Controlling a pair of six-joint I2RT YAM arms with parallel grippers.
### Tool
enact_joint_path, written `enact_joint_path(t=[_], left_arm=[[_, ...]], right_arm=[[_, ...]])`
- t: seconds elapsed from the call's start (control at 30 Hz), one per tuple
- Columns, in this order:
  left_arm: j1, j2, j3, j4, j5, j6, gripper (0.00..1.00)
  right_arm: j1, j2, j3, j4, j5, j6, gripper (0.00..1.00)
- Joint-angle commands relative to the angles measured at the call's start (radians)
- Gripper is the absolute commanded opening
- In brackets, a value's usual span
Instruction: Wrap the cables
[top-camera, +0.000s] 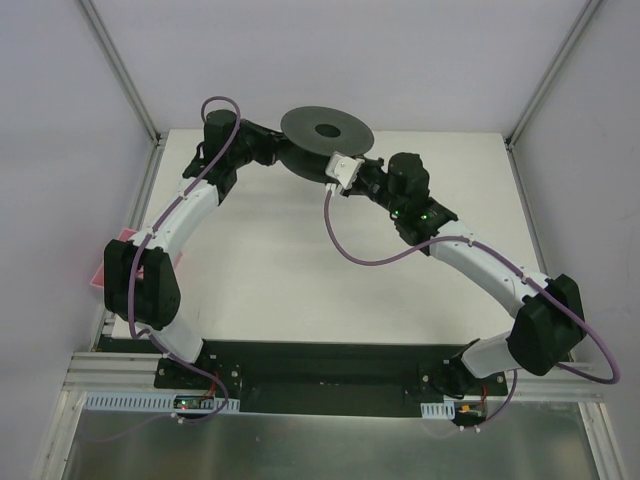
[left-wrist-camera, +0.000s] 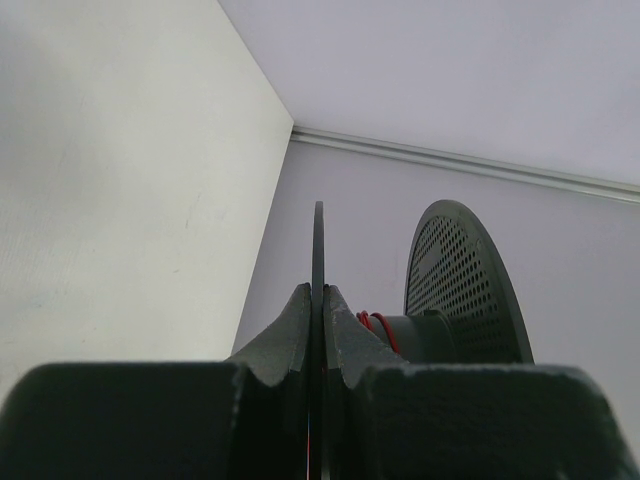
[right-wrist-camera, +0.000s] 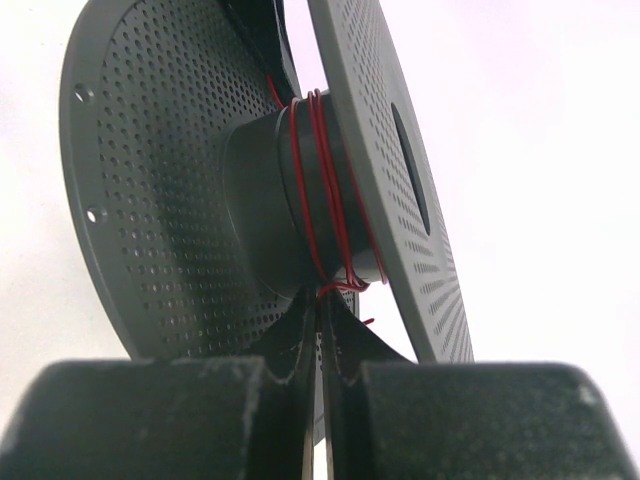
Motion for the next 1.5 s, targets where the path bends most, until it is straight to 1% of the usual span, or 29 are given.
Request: enact_joint_path(t=[0.0,0.33,0.93,1.13,1.3,1.37,1.47], left_arm=[[-0.093,-0.052,0.012,0.134,0.051,0.001,0.0],[-0.133,-0.044,0.003,0.142,0.048,-0.008,0.0],[-0.159,-0.047,-0.003,0.134,0.043,0.004,0.0],[-0.157,-0.036,-0.012,0.128,0.039,0.004,0.0],[-0.114,0.057,0.014,0.178,0.037,0.015,0.0],[-0.104,0.108,0.025,0.233,0.049,0.041,0.0],[-0.096,0.18,0.022,0.324,0.072,0.038,0.0]], right_arm=[[0.056,0.014,0.04,0.085,-0.193,0.027,0.0],[0.057,0.002,0.024,0.079,-0.21,0.023,0.0],[0.057,-0.003,0.017,0.08,-0.245,0.027,0.0],[0.04,0.012,0.008,0.088,-0.203,0.023,0.0],[-0.023,0.09,0.004,0.131,-0.152,0.043,0.0],[-0.052,0.132,0.004,0.152,-0.149,0.033,0.0],[-0.085,0.216,0.027,0.196,-0.117,0.032,0.0]])
